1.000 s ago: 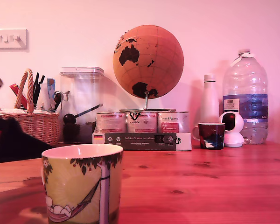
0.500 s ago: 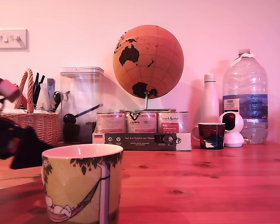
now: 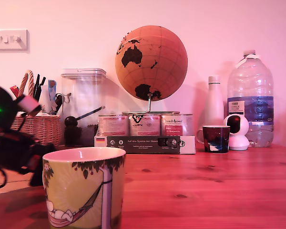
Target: Pick up the coffee capsules on the table and drop them inside the coffee cup
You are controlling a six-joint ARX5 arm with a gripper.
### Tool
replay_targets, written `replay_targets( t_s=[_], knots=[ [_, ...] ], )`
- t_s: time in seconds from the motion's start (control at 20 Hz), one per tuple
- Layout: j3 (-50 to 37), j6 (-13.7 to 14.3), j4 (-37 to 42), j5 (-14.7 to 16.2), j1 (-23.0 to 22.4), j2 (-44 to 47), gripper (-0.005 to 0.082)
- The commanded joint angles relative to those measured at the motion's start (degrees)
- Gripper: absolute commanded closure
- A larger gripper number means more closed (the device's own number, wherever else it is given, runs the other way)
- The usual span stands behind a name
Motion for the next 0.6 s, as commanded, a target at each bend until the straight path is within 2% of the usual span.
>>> replay_targets(
  t_s=[0.0,0.3,0.45,0.55],
  knots=[
    [0.76,0.66,0.39,-0.98,-0.85,1.36,0.0057],
    [3.21,0.63,0.31,-1.62,-3.34,3.3,0.0057],
    [3.56,0.63,0.31,-4.13,-4.28,3.3,0.0057],
    [3.56,0.63,0.35,-4.5,-4.68,3.3,0.0058]
  ],
)
